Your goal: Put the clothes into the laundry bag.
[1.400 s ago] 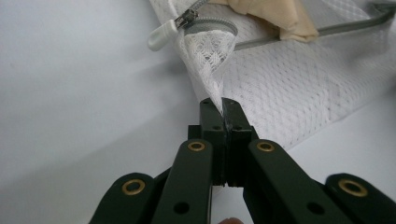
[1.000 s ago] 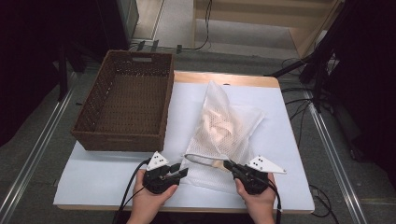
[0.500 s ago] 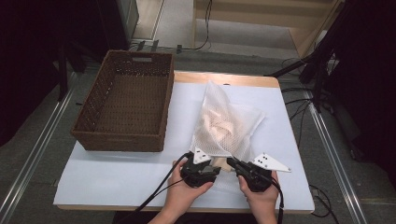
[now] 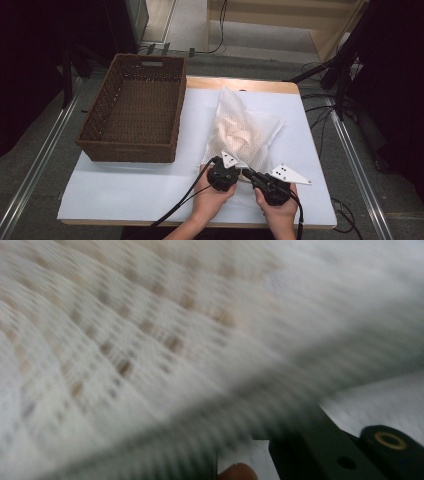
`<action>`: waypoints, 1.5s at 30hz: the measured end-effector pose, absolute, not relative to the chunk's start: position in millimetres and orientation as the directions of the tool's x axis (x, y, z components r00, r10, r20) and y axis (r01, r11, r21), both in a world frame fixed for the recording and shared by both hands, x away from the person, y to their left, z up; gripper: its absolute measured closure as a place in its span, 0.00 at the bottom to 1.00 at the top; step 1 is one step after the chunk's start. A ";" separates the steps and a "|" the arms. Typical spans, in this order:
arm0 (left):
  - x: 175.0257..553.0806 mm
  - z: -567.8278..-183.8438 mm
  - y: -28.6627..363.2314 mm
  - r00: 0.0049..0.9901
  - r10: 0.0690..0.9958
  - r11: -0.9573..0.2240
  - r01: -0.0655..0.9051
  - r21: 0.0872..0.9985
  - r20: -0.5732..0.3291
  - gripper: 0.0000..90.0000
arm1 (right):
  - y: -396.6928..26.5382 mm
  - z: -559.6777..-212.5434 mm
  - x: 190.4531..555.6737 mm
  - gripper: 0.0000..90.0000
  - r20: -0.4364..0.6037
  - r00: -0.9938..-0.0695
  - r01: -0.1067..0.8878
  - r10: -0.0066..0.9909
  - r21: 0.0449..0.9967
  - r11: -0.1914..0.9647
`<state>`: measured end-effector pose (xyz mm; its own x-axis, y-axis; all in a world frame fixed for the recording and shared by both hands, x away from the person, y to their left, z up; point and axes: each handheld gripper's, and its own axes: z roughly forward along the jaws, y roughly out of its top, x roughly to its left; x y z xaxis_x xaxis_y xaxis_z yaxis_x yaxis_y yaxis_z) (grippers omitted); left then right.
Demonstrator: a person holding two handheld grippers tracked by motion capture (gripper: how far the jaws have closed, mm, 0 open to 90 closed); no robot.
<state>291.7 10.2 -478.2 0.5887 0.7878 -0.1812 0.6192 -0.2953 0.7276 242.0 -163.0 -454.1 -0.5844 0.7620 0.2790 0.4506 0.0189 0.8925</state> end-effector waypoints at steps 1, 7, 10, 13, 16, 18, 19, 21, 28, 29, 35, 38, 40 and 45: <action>294.9 -478.3 11.6 0.578 0.791 -0.271 0.624 0.733 -0.200 0.96 | -162.7 -454.6 241.5 1.00 0.284 -0.582 0.452 0.762 0.892 0.013; 307.0 -474.0 15.9 0.507 0.825 -0.148 0.621 0.770 -0.251 0.96 | -160.5 -461.8 240.6 1.00 0.300 -0.573 0.472 0.763 0.882 0.007; 311.7 -472.9 14.8 0.484 0.839 -0.122 0.612 0.782 -0.247 0.96 | -160.1 -464.2 240.9 1.00 0.290 -0.573 0.470 0.767 0.883 0.017; 318.3 -475.2 18.5 0.412 0.867 -0.050 0.631 0.774 -0.280 0.96 | -160.5 -466.7 240.9 1.00 0.286 -0.573 0.475 0.768 0.880 0.027; 321.5 -477.3 18.7 0.396 0.868 -0.032 0.649 0.760 -0.301 0.95 | -160.6 -470.3 242.0 1.00 0.285 -0.571 0.484 0.770 0.874 0.035; 319.9 -476.9 19.8 0.421 0.853 -0.056 0.661 0.748 -0.309 0.91 | -160.5 -473.0 243.1 1.00 0.277 -0.567 0.487 0.775 0.872 0.045; 317.5 -476.3 20.4 0.442 0.845 -0.086 0.666 0.741 -0.299 0.84 | -160.8 -474.9 244.0 1.00 0.278 -0.564 0.494 0.777 0.868 0.047; 309.7 -474.2 24.0 0.479 0.835 -0.146 0.666 0.731 -0.269 0.72 | -162.3 -477.3 245.6 1.00 0.279 -0.557 0.500 0.783 0.865 0.048; 282.3 -467.5 62.1 0.520 0.818 -0.175 0.631 0.756 -0.244 0.71 | -161.3 -484.1 252.2 0.99 0.273 -0.552 0.521 0.788 0.851 0.070; 280.1 -466.4 65.4 0.522 0.817 -0.172 0.628 0.759 -0.246 0.71 | -159.1 -484.7 252.1 0.99 0.255 -0.558 0.518 0.790 0.850 0.092; 262.6 -446.5 89.6 0.567 0.786 -0.164 0.577 0.800 -0.247 0.71 | -156.0 -484.9 252.9 0.99 0.239 -0.557 0.526 0.795 0.842 0.115; 260.9 -433.5 100.4 0.567 0.782 -0.123 0.549 0.827 -0.260 0.74 | -156.1 -485.0 253.0 0.93 0.240 -0.557 0.526 0.795 0.843 0.114; 265.2 -427.8 104.7 0.554 0.788 -0.094 0.538 0.838 -0.267 0.74 | -155.9 -485.0 253.0 0.85 0.236 -0.563 0.523 0.792 0.844 0.120; 286.9 -440.8 96.8 0.543 0.804 -0.162 0.594 0.788 -0.243 0.70 | -160.9 -484.0 249.0 0.61 0.250 -0.585 0.501 0.771 0.860 0.102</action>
<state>286.9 96.8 -440.8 0.5426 0.8039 -0.2435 0.5939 -0.1622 0.7880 249.0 -160.9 -484.0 -0.5854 0.7714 0.2496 0.5009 0.1019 0.8595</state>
